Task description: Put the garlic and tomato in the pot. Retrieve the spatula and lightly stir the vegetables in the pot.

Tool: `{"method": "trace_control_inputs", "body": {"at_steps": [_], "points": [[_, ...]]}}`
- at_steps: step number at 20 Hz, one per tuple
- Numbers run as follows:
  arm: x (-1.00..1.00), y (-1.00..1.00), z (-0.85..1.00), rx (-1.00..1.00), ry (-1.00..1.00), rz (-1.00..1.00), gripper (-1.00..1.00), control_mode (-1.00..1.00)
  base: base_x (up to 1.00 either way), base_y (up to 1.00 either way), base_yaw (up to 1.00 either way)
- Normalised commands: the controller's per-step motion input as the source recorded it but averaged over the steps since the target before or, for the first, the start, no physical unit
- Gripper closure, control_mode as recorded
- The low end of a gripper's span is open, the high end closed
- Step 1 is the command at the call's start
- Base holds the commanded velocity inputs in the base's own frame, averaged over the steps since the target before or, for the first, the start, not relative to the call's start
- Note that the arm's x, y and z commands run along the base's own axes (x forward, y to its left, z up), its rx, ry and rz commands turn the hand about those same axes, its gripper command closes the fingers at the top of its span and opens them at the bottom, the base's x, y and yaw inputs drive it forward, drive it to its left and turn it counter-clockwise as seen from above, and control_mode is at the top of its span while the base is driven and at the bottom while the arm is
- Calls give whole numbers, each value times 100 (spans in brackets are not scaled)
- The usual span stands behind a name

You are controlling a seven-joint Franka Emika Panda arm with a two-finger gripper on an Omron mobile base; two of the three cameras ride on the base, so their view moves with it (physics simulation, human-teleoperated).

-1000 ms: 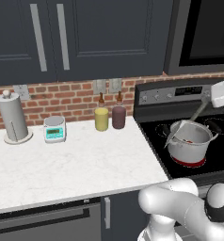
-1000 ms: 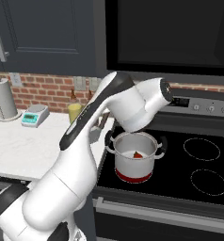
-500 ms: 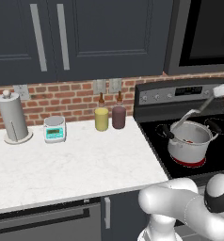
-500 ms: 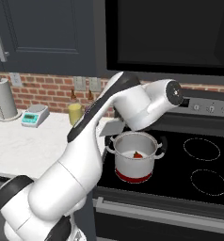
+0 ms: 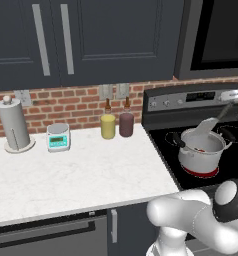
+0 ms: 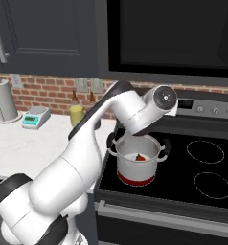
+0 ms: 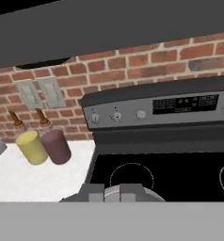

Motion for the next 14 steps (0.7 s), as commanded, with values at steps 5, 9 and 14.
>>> {"method": "trace_control_inputs", "body": {"at_steps": [5,9,14], "points": [[35,-1,-22,0,13,-39,100,-100,0,0,0],[44,0,-21,0,13,-38,100,-100,0,0,0],[37,0,-28,0,11,-36,100,-100,0,0,0]]}}
